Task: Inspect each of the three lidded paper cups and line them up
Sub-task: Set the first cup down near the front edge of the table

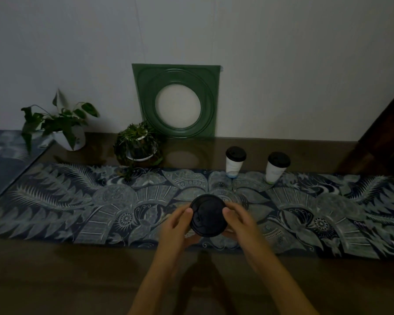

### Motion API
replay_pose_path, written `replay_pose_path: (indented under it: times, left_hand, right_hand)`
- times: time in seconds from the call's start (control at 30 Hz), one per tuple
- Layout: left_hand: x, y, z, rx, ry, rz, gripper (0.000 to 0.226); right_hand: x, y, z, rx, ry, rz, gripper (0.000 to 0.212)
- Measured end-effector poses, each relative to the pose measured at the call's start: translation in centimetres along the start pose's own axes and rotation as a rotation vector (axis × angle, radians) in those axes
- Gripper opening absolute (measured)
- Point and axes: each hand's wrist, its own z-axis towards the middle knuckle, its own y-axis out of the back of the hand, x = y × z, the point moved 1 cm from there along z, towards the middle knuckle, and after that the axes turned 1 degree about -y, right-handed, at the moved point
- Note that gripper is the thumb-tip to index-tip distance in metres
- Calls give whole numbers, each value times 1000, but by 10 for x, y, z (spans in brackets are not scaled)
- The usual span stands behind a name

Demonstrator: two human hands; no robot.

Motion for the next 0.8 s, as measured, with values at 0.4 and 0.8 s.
replay_pose_path:
  times: [0.4, 0.8]
  left_hand:
    - [99, 27, 27, -125, 269, -8, 12]
    - [130, 23, 29, -125, 391, 40, 9]
  right_hand:
    - [-86, -8, 14, -31, -310, 59, 29]
    - [-129, -2, 21, -50, -480, 130, 30]
